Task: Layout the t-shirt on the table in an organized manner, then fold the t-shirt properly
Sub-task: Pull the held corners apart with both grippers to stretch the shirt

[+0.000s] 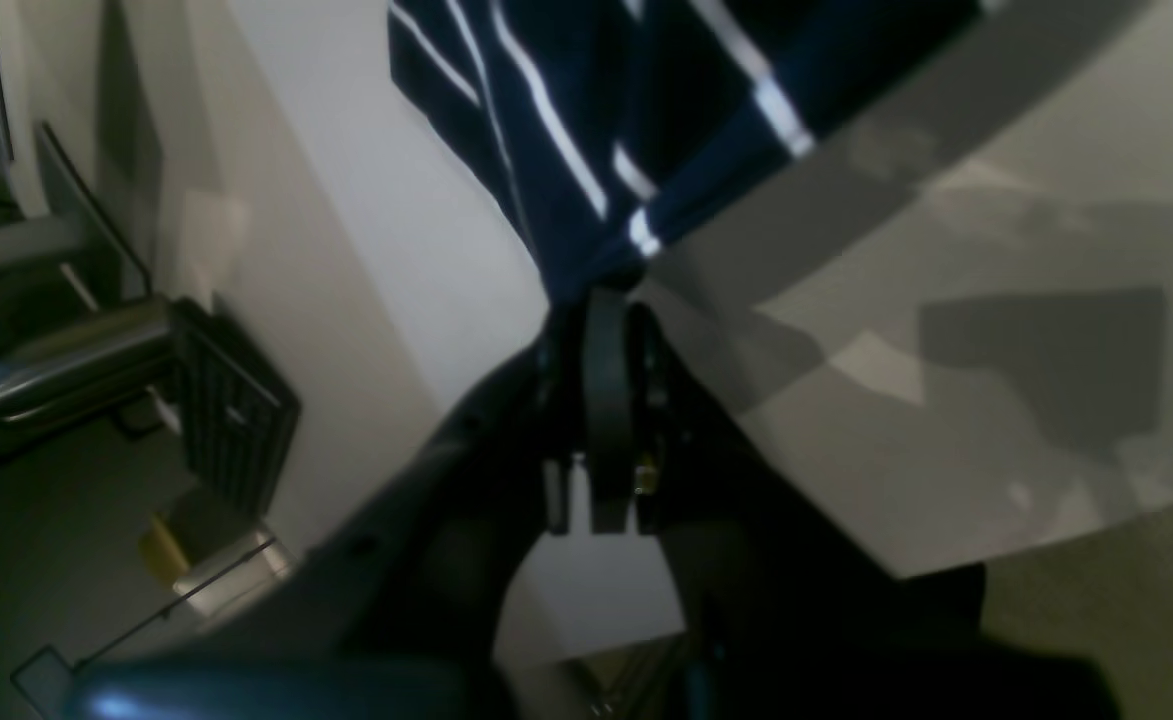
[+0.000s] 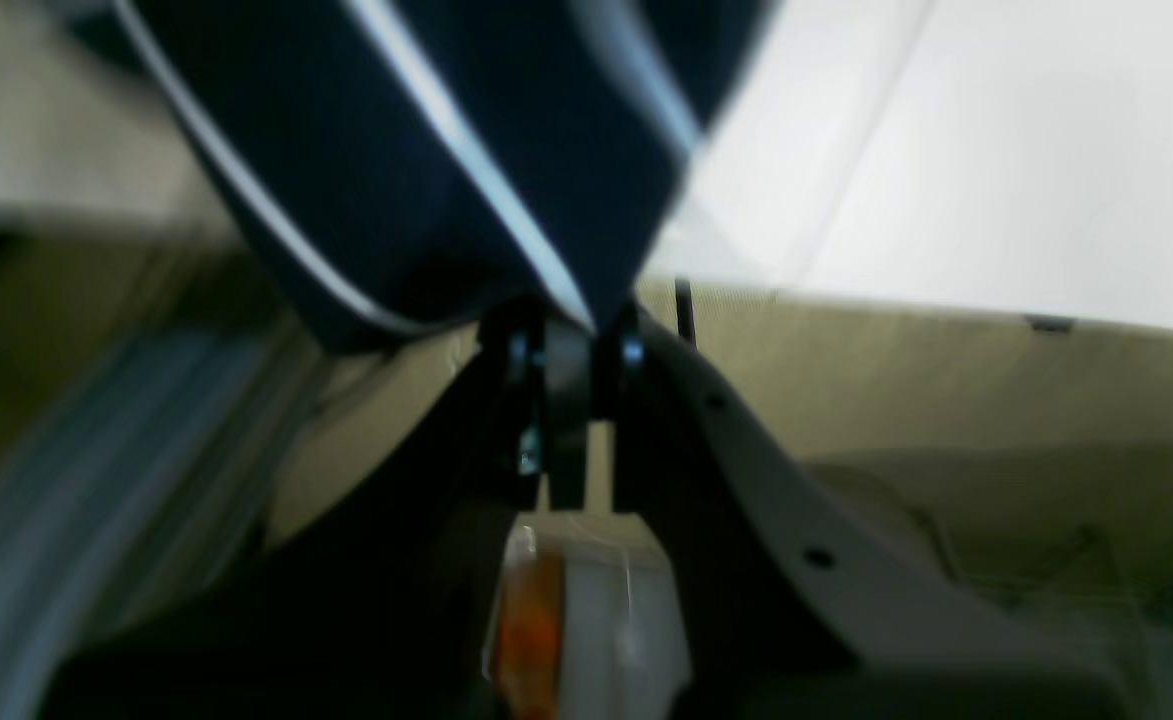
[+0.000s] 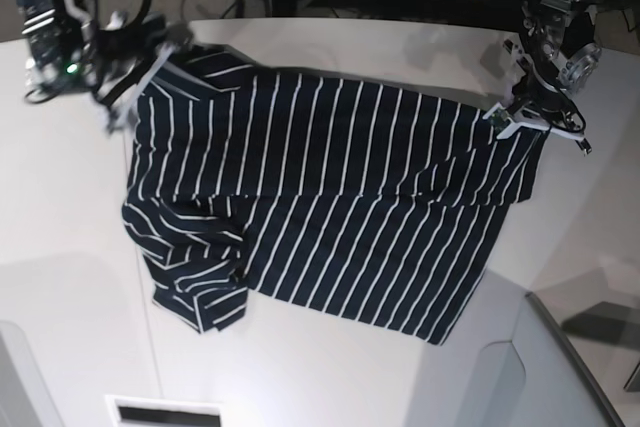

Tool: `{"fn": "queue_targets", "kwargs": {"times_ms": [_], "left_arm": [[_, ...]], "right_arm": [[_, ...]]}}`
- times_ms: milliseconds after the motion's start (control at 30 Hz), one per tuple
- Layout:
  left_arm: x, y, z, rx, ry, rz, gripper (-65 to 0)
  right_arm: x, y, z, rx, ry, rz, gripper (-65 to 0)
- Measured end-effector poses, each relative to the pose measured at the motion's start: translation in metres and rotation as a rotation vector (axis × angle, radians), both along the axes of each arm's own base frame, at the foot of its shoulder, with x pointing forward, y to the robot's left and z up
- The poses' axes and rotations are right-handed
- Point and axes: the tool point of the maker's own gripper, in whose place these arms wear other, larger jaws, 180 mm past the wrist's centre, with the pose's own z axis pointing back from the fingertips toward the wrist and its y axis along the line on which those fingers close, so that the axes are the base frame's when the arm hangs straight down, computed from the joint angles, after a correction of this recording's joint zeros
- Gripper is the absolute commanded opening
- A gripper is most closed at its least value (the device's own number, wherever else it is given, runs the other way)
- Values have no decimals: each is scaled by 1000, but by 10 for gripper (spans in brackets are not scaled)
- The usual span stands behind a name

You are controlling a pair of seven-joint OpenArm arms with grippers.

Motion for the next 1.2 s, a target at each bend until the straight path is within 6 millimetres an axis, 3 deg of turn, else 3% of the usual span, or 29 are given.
{"fn": "queue_targets", "kwargs": {"times_ms": [67, 133, 200, 267, 333, 433, 500, 567, 767, 900, 1067, 1200], "left_arm": [[15, -5, 10, -6, -43, -9, -650], [27, -8, 22, -11, -89, -26, -650], [24, -5, 20, -4, -81, -24, -650], [8, -3, 8, 0, -35, -19, -650], [-15, 0, -6, 10, 36, -5, -650], [-28, -7, -15, -12, 64, -1, -650], [-32, -12, -17, -28, 65, -7, -650], [-43, -9, -21, -21, 90, -2, -650], [-67, -7, -29, -17, 143, 3, -650], [-83, -4, -33, -14, 177, 11, -650], [-82, 16, -25, 6, 148, 77, -650], [-81, 21, -22, 10, 139, 90, -650]], "right_arm": [[25, -24, 23, -50, -68, -21, -650], [35, -37, 30, -97, -98, -21, -650], [10, -26, 16, -66, -27, -8, -650], [-26, -7, 0, -29, 68, 35, -650], [-39, 9, -7, 9, 91, 58, -650], [-33, 11, -13, 2, 70, 46, -650], [-40, 11, -17, 5, 96, 45, -650], [-47, 11, -19, 4, 121, 46, -650], [-41, 11, -18, 3, 105, 46, -650], [-52, 11, -20, 2, 128, 46, -650], [-49, 7, -29, -5, 114, 35, -650], [-54, 5, -33, -10, 128, 30, -650]]}}
